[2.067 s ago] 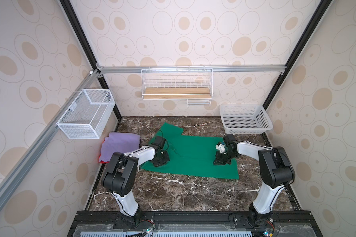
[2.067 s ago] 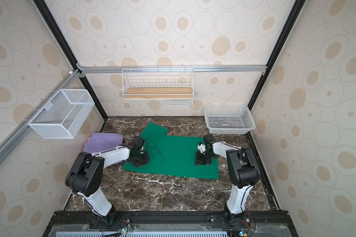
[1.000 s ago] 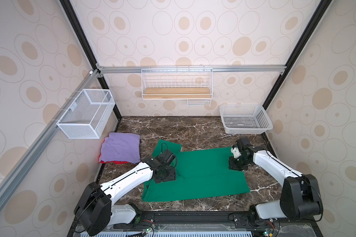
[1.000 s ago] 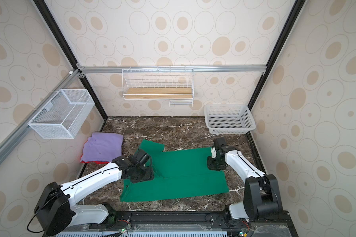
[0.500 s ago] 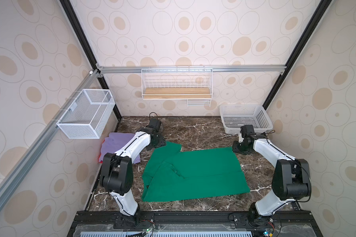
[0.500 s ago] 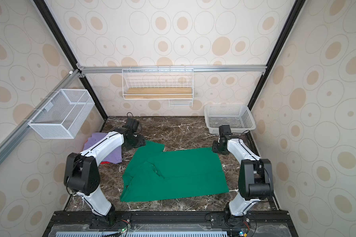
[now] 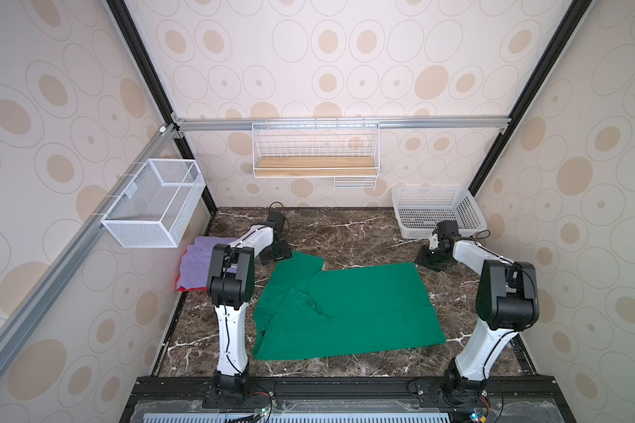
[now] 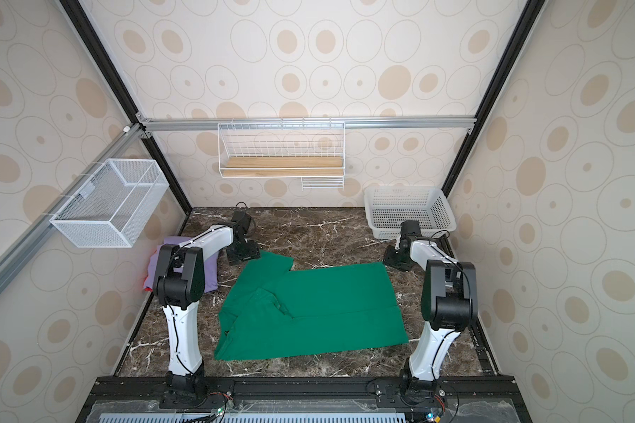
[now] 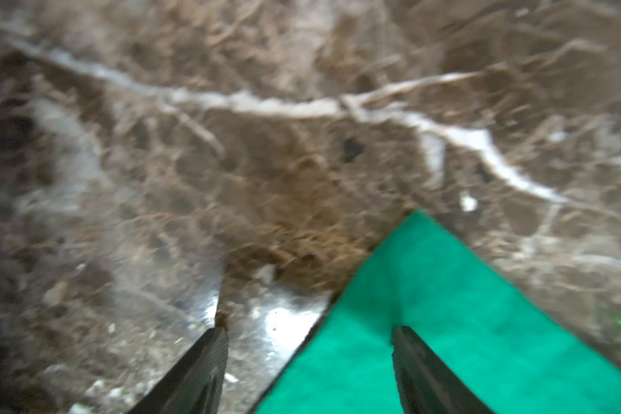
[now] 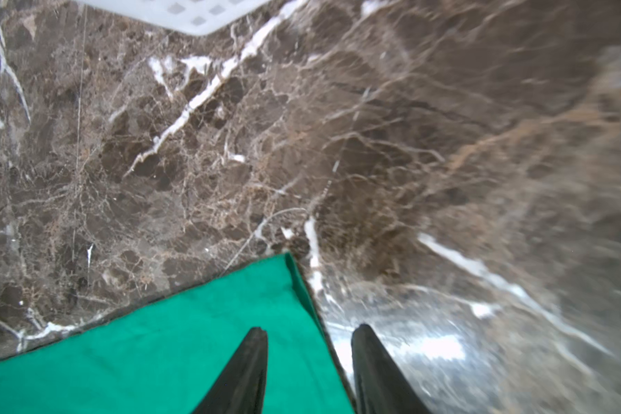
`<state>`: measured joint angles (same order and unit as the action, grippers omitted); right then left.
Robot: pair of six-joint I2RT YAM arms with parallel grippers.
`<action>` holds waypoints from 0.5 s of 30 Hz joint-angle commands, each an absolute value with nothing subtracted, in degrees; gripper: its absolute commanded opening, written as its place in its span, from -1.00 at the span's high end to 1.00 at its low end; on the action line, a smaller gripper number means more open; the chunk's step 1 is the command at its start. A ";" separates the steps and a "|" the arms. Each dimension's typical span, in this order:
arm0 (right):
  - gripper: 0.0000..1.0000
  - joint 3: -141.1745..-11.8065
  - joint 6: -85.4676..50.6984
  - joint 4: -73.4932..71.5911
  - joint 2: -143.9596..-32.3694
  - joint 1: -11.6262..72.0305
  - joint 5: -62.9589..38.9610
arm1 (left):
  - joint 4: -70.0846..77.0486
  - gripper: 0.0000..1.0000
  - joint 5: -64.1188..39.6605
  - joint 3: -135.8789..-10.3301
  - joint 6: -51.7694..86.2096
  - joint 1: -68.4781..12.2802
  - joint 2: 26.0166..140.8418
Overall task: Fold and stack t-shirts
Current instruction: Move the T-shirt to the center of the board, then fold the T-shirt.
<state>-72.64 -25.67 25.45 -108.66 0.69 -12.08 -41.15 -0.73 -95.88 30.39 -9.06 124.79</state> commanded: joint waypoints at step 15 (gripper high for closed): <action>0.18 -76.52 -25.83 27.43 -117.03 -0.24 -22.57 | -42.26 0.12 -8.50 -101.26 28.89 -9.29 130.42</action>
<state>-77.49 -25.67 24.43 -115.66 -0.40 -20.93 -41.69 -4.64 -102.24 29.26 -8.97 129.21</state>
